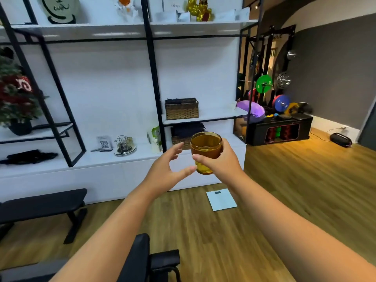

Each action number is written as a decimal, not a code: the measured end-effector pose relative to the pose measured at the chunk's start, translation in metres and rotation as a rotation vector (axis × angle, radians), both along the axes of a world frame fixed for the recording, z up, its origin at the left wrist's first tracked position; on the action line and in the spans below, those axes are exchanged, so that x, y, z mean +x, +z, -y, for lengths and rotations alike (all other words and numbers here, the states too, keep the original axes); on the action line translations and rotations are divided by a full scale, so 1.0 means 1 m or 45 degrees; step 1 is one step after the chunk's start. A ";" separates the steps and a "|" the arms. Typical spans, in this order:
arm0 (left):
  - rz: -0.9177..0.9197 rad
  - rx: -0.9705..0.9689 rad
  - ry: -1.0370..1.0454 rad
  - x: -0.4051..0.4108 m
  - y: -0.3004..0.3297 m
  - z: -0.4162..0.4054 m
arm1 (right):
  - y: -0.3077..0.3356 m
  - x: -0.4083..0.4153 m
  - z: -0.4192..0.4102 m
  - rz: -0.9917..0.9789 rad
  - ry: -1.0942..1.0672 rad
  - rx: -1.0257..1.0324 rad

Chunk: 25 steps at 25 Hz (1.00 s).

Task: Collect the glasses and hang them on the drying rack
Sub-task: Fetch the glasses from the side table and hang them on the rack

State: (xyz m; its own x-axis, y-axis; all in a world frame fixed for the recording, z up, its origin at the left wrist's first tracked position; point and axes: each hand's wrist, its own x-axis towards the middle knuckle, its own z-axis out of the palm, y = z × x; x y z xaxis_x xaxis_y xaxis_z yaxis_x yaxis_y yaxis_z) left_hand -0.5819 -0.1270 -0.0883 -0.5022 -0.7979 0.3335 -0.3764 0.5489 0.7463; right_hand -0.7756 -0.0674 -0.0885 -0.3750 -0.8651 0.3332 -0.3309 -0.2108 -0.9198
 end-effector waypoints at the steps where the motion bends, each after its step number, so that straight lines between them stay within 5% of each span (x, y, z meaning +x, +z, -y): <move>1: 0.037 -0.023 0.011 -0.015 -0.004 0.013 | 0.000 -0.016 0.016 -0.010 0.018 0.001; 12: 0.026 -0.002 0.210 -0.156 -0.021 0.147 | -0.003 -0.160 0.174 0.005 0.200 0.046; 25: -0.150 -0.077 0.200 -0.235 -0.051 0.367 | -0.013 -0.192 0.403 0.024 0.224 0.033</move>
